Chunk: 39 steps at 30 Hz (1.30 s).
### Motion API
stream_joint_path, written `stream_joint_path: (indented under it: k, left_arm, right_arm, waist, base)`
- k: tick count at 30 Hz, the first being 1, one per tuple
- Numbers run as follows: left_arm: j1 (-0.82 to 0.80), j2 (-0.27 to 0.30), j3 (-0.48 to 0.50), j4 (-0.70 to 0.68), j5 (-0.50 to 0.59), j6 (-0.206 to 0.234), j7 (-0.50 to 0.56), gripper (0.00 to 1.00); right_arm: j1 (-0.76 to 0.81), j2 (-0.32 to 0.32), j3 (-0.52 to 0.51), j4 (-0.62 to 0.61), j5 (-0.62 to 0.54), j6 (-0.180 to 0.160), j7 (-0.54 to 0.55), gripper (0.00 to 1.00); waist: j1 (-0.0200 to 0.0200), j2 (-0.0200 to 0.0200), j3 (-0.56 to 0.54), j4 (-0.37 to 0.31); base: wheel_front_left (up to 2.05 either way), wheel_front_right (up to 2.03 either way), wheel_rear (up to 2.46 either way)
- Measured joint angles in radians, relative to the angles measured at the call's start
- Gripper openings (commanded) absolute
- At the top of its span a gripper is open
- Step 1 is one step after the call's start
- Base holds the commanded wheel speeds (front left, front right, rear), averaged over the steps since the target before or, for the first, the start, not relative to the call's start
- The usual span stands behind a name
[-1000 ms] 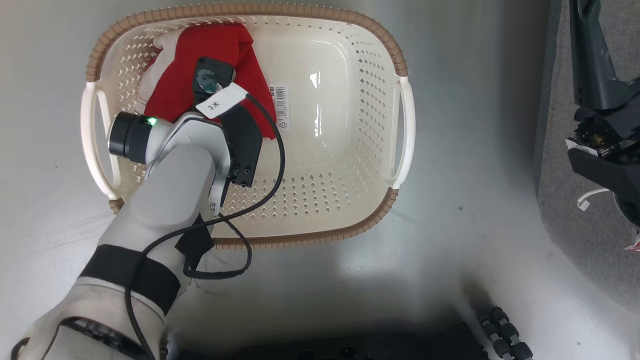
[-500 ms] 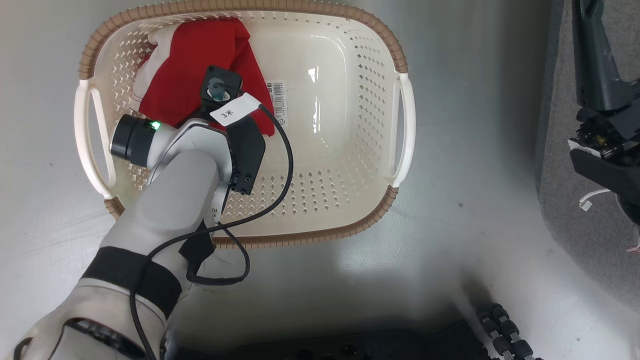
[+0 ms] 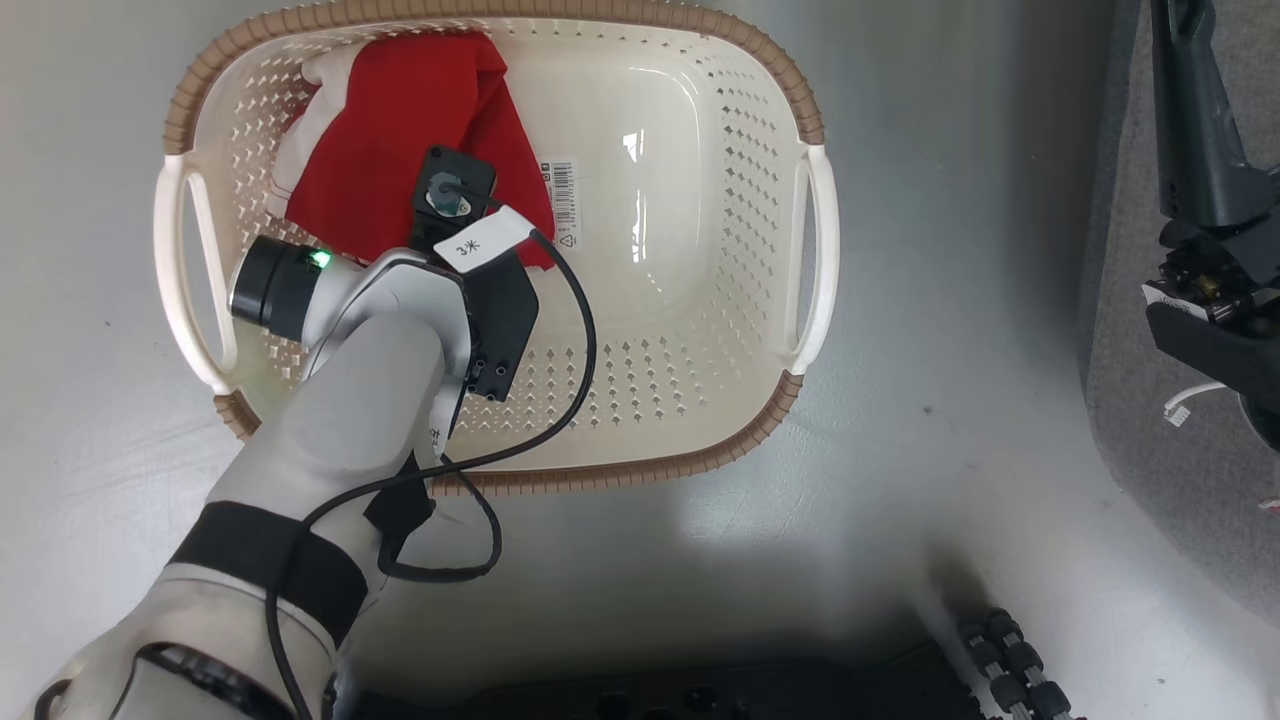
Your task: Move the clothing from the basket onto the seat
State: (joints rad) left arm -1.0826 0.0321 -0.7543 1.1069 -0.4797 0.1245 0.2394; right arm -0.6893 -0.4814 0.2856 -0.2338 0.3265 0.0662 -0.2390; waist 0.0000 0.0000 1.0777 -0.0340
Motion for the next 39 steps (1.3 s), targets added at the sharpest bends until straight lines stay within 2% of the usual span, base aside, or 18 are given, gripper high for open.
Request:
stream_joint_path:
  k: [8,12,17,23,25,31,39]
  left_arm:
    - [0.003,-0.001,0.040,-0.047,-0.041,0.000,-0.075,0.00]
    - [0.032,0.000,0.117,-0.092,-0.139,0.000,-0.172,0.00]
    - [0.104,0.000,0.154,-0.155,-0.207,0.000,-0.294,0.00]
    - [0.158,-0.001,0.204,-0.217,-0.259,-0.003,-0.436,0.00]
    - [0.174,0.000,0.219,-0.232,-0.265,-0.021,-0.480,0.00]
    - [0.238,0.004,0.244,-0.318,-0.262,-0.041,-0.492,0.00]
    - [0.341,0.043,0.287,-0.467,-0.243,-0.051,-0.492,0.00]
  right_arm:
    - [0.009,0.001,-0.001,0.023,0.000,0.000,0.000,1.00]
    - [0.026,0.021,-0.001,0.055,0.003,-0.004,-0.006,1.00]
    - [0.075,0.038,-0.013,0.097,0.016,-0.010,-0.010,1.00]
    - [0.122,0.043,-0.039,0.124,0.029,-0.022,-0.011,1.00]
    - [0.132,0.047,-0.046,0.131,0.035,-0.023,-0.014,1.00]
    - [0.160,0.049,-0.075,0.156,0.036,-0.023,-0.018,1.00]
    - [0.208,0.058,-0.084,0.180,0.036,-0.022,-0.018,1.00]
  waist:
    - [0.0000,0.0000,-0.020,0.010]
    - [0.0000,0.0000,-0.047,0.018]
    - [0.0000,0.0000,-0.100,0.029]
    - [0.0000,0.0000,-0.176,0.052]
    - [0.0000,0.0000,-0.203,0.061]
    - [-0.0001,0.0000,-0.301,0.095]
    - [-0.0001,0.0000,-0.419,0.128]
  base:
    - [0.00,0.00,0.00]
    - [0.00,0.00,0.00]
    - [0.00,0.00,0.00]
    - [0.00,0.00,0.00]
    - [0.00,0.00,0.00]
    - [0.00,0.00,0.00]
    - [0.00,0.00,0.00]
